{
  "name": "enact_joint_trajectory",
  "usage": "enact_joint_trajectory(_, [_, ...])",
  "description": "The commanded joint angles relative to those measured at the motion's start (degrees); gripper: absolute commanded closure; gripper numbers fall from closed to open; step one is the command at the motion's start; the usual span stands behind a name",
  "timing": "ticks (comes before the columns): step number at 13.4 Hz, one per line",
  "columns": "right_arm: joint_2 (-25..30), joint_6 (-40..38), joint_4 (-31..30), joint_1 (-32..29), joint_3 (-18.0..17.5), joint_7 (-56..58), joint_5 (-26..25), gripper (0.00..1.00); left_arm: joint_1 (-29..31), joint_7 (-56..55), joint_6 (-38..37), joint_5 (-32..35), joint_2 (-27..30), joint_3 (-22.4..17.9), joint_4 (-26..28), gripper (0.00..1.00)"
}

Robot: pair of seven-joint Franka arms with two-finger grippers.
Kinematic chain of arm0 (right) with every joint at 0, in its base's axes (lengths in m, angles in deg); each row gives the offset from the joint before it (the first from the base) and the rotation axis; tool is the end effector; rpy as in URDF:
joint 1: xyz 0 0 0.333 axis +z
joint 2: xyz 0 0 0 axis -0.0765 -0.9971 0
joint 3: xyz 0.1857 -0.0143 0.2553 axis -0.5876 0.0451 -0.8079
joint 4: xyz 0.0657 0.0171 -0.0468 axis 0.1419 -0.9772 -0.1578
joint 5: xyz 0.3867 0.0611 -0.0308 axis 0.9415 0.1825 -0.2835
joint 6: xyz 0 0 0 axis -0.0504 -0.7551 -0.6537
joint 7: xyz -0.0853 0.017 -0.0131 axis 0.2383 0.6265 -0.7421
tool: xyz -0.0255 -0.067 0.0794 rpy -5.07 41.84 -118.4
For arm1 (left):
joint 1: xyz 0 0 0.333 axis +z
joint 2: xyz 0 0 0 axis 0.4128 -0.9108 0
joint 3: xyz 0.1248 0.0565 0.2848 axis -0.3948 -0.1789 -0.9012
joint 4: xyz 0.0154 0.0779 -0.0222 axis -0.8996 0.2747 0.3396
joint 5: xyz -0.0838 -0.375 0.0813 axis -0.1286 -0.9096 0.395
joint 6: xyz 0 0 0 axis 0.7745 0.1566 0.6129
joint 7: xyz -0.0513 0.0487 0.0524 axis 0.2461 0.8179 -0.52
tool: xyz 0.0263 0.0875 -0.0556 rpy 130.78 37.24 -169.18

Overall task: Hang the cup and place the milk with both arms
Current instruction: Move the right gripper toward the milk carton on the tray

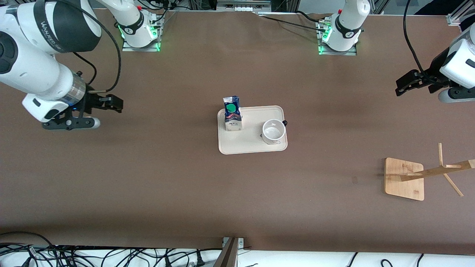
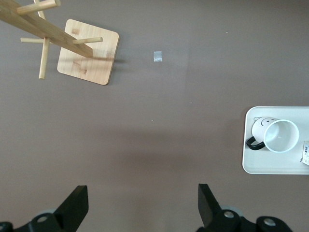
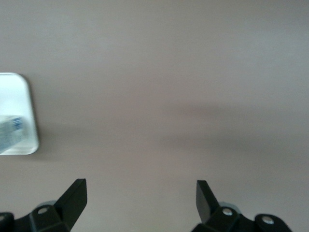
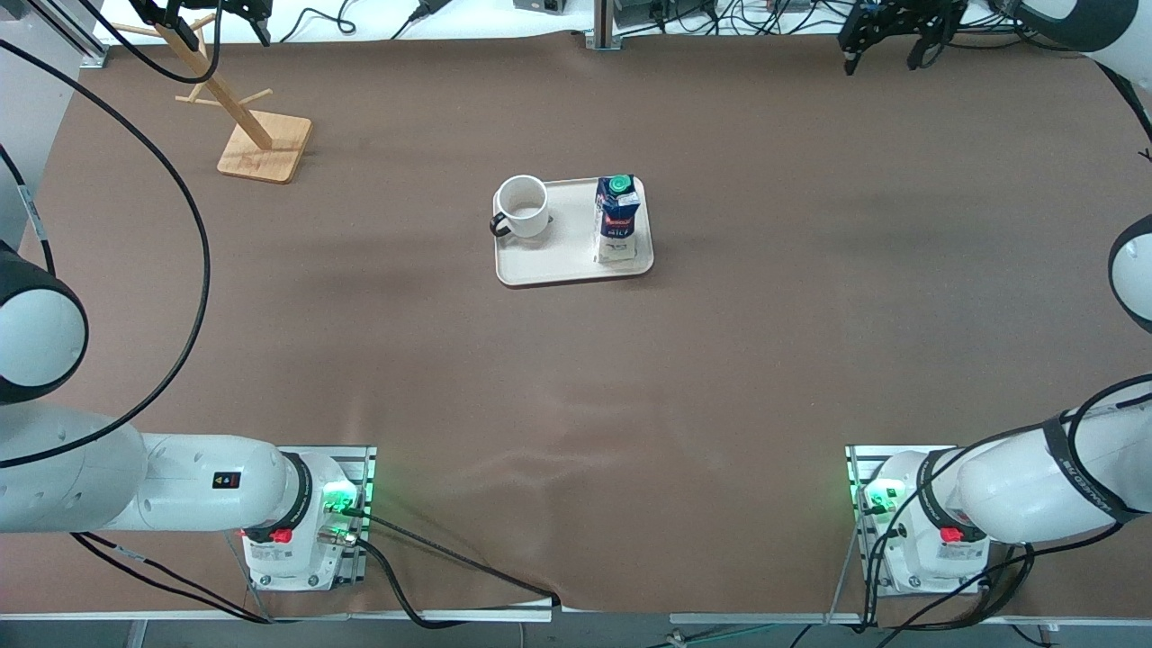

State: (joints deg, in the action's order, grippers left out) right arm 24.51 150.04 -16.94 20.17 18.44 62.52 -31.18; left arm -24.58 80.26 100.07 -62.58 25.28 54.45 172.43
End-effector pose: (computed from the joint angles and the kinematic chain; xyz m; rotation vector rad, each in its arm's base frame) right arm 0.5946 0.1427 0.5234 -3.1272 -0.0975 0.1905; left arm 0.5534 -0.0279 0.6139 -3.1167 -0.1613 0.0547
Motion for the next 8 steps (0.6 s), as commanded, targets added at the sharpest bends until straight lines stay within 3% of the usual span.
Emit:
enact_joint_trajectory(1, [-0.61,0.43,0.89,2.06,0.08,-4.2,3.65,0.0,0.11,0.64,0.03,-0.52,0.23,-0.15,0.09,0.0])
enact_joint_trajectory(6, [-3.42,6.84,1.06,10.57,-0.1,-15.7,3.92,0.0,0.11,0.64,0.03,-0.52,0.23,-0.15,0.09,0.0])
enact_joint_trajectory(8, [-6.57,6.94,4.82,14.44,-0.1,-21.94,3.92,0.0,0.11,0.64,0.03,-0.52,0.23,-0.15,0.09,0.0])
